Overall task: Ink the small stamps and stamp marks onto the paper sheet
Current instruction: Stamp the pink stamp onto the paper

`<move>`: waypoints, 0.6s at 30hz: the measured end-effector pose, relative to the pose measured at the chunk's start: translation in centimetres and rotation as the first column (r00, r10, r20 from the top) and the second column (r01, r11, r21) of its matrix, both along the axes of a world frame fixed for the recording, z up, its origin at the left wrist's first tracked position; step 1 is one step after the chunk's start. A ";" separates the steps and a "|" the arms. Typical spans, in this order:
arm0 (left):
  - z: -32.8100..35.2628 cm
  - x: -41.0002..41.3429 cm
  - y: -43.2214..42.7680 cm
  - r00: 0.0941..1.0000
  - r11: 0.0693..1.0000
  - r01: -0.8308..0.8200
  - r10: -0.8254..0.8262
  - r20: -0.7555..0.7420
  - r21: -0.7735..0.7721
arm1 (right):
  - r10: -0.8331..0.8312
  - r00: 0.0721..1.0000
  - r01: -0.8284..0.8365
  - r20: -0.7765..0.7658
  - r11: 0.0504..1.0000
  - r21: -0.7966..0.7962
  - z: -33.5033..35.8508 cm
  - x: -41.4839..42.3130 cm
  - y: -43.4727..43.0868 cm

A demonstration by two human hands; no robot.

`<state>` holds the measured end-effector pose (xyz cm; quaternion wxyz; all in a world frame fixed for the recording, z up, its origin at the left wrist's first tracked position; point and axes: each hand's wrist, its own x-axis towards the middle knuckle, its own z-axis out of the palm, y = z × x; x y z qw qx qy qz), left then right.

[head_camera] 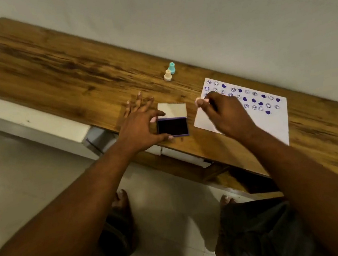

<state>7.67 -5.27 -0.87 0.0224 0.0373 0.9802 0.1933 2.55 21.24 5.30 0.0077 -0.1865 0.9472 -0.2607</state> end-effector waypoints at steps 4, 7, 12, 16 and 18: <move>1.3 -0.3 2.5 0.995 0.997 0.036 -0.029 -0.095 0.068 | -0.173 0.983 0.182 0.067 0.969 -0.166 1.2 -1.6 7.3; 1.7 -0.8 6.4 0.978 0.989 0.121 -0.104 -0.181 0.082 | -0.285 0.955 0.298 0.089 0.928 -0.223 0.7 -2.5 12.3; 0.7 -1.7 15.1 0.927 0.940 0.335 -0.316 -0.202 0.062 | -0.436 0.899 0.432 0.036 0.873 -0.224 -0.2 -3.8 19.3; -1.6 -1.8 20.3 0.881 0.885 0.465 -0.463 -0.096 0.007 | -0.535 0.845 0.518 -0.018 0.827 -0.218 -1.9 -4.7 22.5; -2.5 -2.0 21.8 0.870 0.872 0.490 -0.487 -0.075 0.014 | -0.515 0.857 0.496 -0.018 0.834 -0.242 -2.7 -5.0 23.3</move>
